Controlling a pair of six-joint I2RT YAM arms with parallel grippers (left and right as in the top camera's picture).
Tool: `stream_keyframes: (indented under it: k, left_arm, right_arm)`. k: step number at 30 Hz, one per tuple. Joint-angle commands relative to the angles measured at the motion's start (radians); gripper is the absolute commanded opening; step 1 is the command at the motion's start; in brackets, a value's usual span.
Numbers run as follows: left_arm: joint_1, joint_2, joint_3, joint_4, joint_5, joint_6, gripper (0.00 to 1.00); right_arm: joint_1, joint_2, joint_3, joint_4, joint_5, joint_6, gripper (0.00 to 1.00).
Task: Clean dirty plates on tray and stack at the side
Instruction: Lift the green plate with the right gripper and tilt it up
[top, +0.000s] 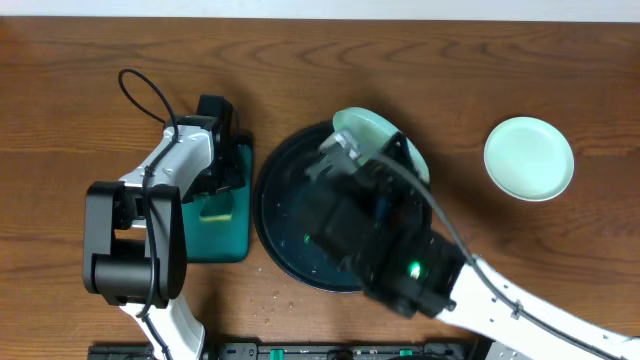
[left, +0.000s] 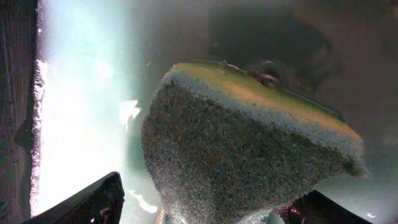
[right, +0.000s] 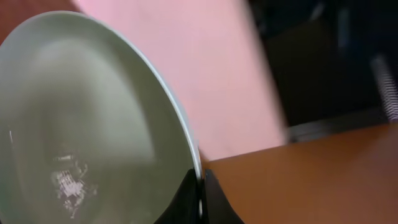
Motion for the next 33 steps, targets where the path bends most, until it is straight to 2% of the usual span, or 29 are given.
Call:
stream_keyframes:
  k: [1, 20, 26, 33]
  left_arm:
    - [0.002, 0.021, -0.003, 0.005, 0.018, 0.000, 0.80]
    - [0.002, 0.021, -0.003, 0.005, 0.018, -0.003, 0.81]
    - [0.002, 0.021, -0.003, 0.005, 0.018, -0.003, 0.81]
    - [0.002, 0.021, -0.003, 0.001, 0.018, -0.003, 0.81]
  right_arm:
    - [0.070, -0.004, 0.022, 0.041, 0.247, -0.205, 0.01]
    - [0.112, 0.037, 0.022, 0.058, 0.261, -0.455, 0.01]
    - [0.112, 0.038, 0.022, 0.063, 0.261, -0.460, 0.01]
    - [0.108, 0.061, 0.021, 0.148, 0.261, -0.418, 0.01]
